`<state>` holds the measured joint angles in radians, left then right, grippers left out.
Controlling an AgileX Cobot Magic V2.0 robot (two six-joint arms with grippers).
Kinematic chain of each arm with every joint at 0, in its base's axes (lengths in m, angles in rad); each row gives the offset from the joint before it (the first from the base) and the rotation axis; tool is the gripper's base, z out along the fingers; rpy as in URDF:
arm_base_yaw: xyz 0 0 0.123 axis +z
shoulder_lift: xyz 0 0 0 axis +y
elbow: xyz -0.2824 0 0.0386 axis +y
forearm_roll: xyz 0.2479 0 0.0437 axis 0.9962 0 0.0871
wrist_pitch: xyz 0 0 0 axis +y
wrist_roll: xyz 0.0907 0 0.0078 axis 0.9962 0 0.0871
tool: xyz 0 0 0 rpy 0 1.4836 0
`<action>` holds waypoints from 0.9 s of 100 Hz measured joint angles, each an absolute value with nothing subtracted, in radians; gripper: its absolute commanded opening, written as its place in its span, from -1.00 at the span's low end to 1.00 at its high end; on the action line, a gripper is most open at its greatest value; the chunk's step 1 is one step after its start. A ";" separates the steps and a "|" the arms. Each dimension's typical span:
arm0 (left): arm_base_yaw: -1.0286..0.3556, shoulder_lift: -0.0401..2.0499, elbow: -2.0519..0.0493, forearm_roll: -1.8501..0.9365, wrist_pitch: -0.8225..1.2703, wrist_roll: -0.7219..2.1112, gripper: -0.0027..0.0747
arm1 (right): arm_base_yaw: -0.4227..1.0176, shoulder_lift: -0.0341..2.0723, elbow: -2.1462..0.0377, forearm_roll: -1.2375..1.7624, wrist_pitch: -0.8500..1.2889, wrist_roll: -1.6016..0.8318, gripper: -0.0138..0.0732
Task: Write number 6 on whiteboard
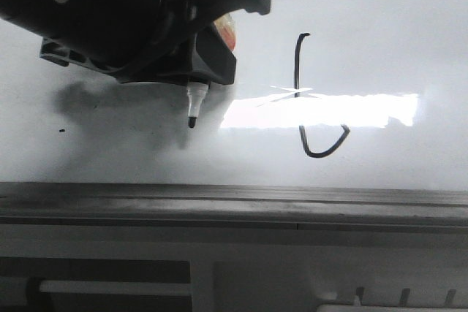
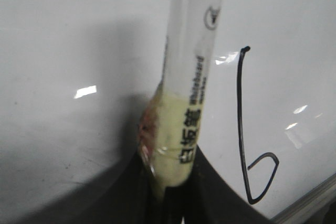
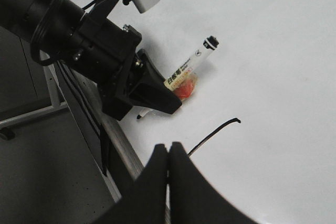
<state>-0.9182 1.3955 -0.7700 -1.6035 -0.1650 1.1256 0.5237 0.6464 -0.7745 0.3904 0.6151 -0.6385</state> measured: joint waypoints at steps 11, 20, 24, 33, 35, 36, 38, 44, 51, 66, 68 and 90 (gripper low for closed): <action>-0.922 1.404 -0.774 -1.657 -0.169 1.126 -0.98 | 0.524 0.646 -0.774 0.390 0.616 -0.638 -0.83; -0.922 1.411 -0.779 -1.675 -0.164 1.126 -0.98 | 0.524 0.646 -0.774 0.390 0.617 -0.638 -0.83; -0.922 1.411 -0.779 -1.680 -0.162 1.126 -0.97 | 0.524 0.646 -0.774 0.390 0.617 -0.638 -0.83; -0.922 1.411 -0.781 -1.709 -0.162 1.125 -0.84 | 0.524 0.646 -0.774 0.390 0.617 -0.638 -0.83; -0.922 1.413 -0.781 -1.714 -0.162 1.123 -0.79 | 0.524 0.646 -0.774 0.390 0.617 -0.638 -0.83; -0.922 1.413 -0.781 -1.717 -0.162 1.123 -0.77 | 0.524 0.646 -0.774 0.390 0.617 -0.638 -0.83; -0.922 1.413 -0.781 -1.724 -0.162 1.123 -0.71 | 0.524 0.646 -0.774 0.390 0.617 -0.638 -0.83; -0.920 1.413 -0.781 -1.739 -0.162 1.123 -0.51 | 0.524 0.646 -0.774 0.390 0.617 -0.638 -0.83; -0.913 1.413 -0.781 -1.753 -0.151 1.121 -0.34 | 0.524 0.646 -0.774 0.392 0.617 -0.638 -0.83; -0.907 1.413 -0.782 -1.781 -0.130 1.121 -0.24 | 0.524 0.646 -0.774 0.398 0.617 -0.638 -0.83; -0.905 1.413 -0.782 -1.784 -0.128 1.121 -0.24 | 0.524 0.646 -0.774 0.398 0.617 -0.638 -0.83; -0.905 1.413 -0.784 -1.787 -0.115 1.121 0.13 | 0.524 0.646 -0.774 0.398 0.617 -0.638 -0.83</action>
